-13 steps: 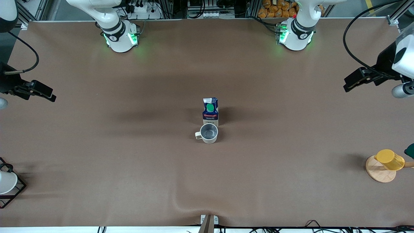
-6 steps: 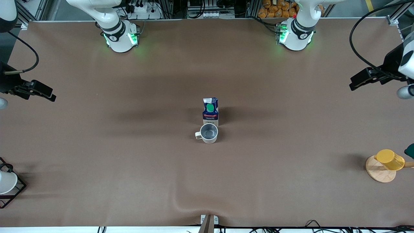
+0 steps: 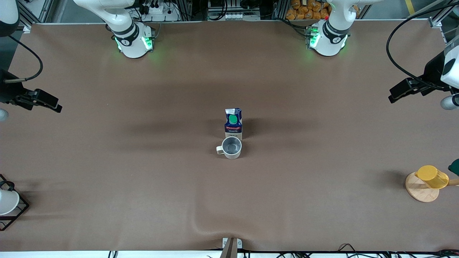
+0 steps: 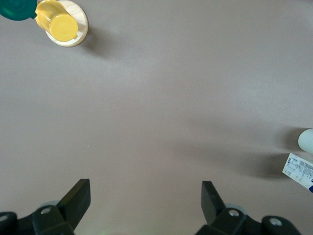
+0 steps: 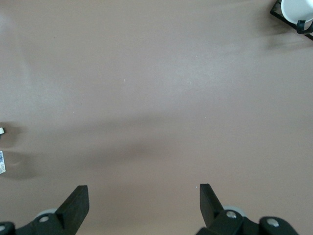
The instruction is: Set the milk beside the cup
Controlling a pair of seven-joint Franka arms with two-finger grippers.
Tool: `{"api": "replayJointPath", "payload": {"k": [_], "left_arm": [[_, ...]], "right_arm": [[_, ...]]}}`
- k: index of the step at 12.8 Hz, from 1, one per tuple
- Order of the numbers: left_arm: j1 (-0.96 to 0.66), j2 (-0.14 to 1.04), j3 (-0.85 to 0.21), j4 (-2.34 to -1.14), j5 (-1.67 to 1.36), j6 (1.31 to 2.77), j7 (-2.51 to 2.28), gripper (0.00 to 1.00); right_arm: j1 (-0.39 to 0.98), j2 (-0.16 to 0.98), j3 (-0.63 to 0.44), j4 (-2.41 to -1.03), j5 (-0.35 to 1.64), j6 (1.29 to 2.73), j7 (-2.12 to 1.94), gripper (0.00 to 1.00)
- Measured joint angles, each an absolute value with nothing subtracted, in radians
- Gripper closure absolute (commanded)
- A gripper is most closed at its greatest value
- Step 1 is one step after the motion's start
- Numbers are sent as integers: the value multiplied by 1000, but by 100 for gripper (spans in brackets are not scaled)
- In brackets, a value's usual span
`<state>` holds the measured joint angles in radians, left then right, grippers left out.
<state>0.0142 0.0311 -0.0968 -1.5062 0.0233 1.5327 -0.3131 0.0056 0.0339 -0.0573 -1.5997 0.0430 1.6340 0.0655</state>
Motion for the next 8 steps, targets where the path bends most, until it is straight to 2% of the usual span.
{"api": "replayJointPath", "payload": {"k": [8], "left_arm": [[-8, 27, -82, -1500, 23, 1542, -216, 0]], "right_arm": [[6, 36, -56, -1600, 43, 1632, 66, 0]]}}
